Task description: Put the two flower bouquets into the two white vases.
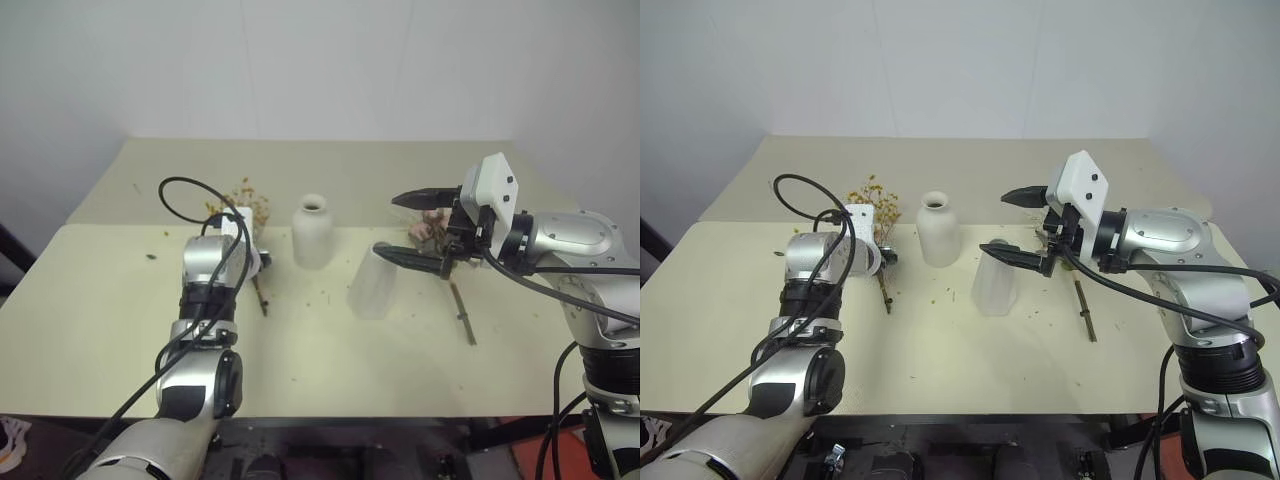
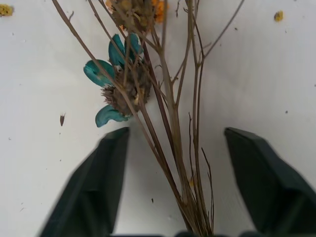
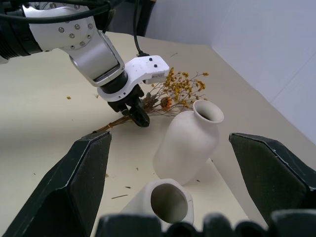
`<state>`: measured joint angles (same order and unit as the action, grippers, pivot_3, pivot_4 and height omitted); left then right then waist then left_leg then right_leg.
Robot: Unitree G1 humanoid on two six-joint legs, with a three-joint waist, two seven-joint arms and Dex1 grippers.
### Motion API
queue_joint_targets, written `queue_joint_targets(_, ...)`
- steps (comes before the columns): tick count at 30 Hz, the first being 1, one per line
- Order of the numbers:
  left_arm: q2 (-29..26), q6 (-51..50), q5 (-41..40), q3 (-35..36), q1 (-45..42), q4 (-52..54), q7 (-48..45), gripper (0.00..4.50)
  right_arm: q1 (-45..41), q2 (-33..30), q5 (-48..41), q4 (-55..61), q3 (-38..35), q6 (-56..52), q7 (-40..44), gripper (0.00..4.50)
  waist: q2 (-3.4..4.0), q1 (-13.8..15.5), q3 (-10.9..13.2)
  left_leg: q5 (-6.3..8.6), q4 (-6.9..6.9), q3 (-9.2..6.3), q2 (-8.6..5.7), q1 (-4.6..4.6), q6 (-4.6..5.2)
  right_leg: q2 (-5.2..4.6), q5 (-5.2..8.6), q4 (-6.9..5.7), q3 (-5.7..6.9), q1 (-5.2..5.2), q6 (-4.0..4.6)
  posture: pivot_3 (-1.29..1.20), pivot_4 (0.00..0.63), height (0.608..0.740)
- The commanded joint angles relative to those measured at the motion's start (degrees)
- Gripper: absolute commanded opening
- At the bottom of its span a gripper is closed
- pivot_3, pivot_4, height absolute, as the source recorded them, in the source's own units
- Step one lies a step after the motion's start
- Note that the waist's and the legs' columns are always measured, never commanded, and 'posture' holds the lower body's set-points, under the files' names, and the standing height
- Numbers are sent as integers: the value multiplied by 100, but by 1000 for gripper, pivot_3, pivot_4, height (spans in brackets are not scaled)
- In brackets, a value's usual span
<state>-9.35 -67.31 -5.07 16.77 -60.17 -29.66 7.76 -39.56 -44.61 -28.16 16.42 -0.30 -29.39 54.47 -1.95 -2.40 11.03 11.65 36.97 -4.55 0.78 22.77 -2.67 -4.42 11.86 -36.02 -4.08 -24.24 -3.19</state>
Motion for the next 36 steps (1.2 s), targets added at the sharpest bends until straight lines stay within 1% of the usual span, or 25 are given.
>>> queue_joint_targets(1, -2, 223, -181, 252, -284, -186, 46, 2021, -108, -43, 11, 143, -180, 29, -66, 4500, 0, -1, 0, 0, 0, 0, 0, 0, 0, 0, 0, 0, 0, 0, 0, 0, 150, 740)
queue_joint_targets(2, -15, 271, -169, 203, -268, -201, 24, 1638, -104, -42, 15, 149, -187, 32, -77, 4500, 0, -3, 0, 0, 0, 0, 0, 0, 0, 0, 0, 1, 0, 0, 0, 0, 150, 740)
queue_joint_targets(7, -48, 535, -76, 106, -238, -387, 132, 52, -82, -51, 25, 153, -225, 22, -135, 4500, 0, -1, 0, 0, 0, 0, 0, 0, 0, 0, -1, 0, 0, 0, -1, 0, 150, 740)
queue_joint_targets(15, -93, 687, -180, 92, -304, -436, 60, 17, 4, -78, -2, 258, -284, -6, -175, 4500, 0, -3, 0, 0, 0, 0, 0, 0, 0, 0, -1, -1, 0, 0, -1, 0, 150, 740)
queue_joint_targets(18, -92, 963, -223, 29, -157, -63, -92, 17, 43, -79, -13, 308, -315, -26, -207, 4500, 0, -1, 0, 0, 0, 0, 0, 0, 0, 0, -1, 0, 0, 0, -1, 0, 150, 740)
queue_joint_targets(22, -110, 2018, -456, 123, -35, 745, -466, 17, 115, -94, -38, 383, -375, -58, -260, 4500, 0, 1, 0, 0, -1, 0, 1, 4, -1, 0, -3, 0, 0, -4, 1, 0, 150, 740)
queue_joint_targets(24, -175, 2812, -393, 80, -82, 824, -527, 17, 149, -91, -52, 419, -411, -82, -304, 4500, 0, 3, 0, -1, 0, 0, 1, 7, -2, -1, -4, 0, 0, -6, 4, 0, 150, 740)
queue_joint_targets(25, -181, 3219, -466, 188, -231, 778, -515, 17, 166, -82, -56, 442, -434, -89, -337, 4500, 0, 5, 0, -1, 0, 0, 0, 6, -2, -2, -5, 0, -1, -5, 4, 0, 150, 740)
queue_joint_targets(27, -258, 4239, -703, 396, -619, 401, -819, 17, 185, -54, -62, 513, -492, -111, -443, 4500, 0, 21, 0, -2, 0, 0, 0, 6, -3, -1, -6, 1, -1, -5, 3, 0, 150, 740)
queue_joint_targets(29, -360, 5074, -967, 535, -895, -100, -1432, 17, 184, -22, -67, 578, -518, -133, -538, 4500, 0, 26, 0, -3, 0, 0, 1, 8, -4, -1, -7, 5, 1, -5, 1, 0, 150, 740)
queue_joint_targets(31, -368, 5948, -1430, 858, -1176, -628, -2104, 17, 223, -8, -62, 668, -547, -146, -637, 4500, 0, 25, 0, -3, 0, 1, 0, 8, -4, -1, -7, 10, 1, -2, 0, 0, 150, 740)
queue_joint_targets(33, -423, 6407, -1853, 1168, -1504, -1239, -2615, 17, 297, -3, -68, 763, -590, -157, -736, 4500, 0, 27, 0, -3, 0, 2, 0, 9, -4, -2, -7, 15, 0, -2, -1, 0, 150, 740)
queue_joint_targets(35, -489, 6846, -2054, 1298, -1710, -1774, -3076, 17, 386, -7, -67, 873, -632, -189, -854, 4500, 0, 23, 0, -3, 0, 2, -1, 9, -4, -2, -8, 15, 1, -1, -3, 0, 150, 740)
queue_joint_targets(36, -486, 6979, -2288, 1439, -1804, -2021, -3481, 17, 480, -13, -83, 967, -699, -214, -932, 4500, 0, 22, 0, -3, 0, 2, -1, 8, -4, -2, -8, 15, 0, 1, -4, 0, 150, 740)
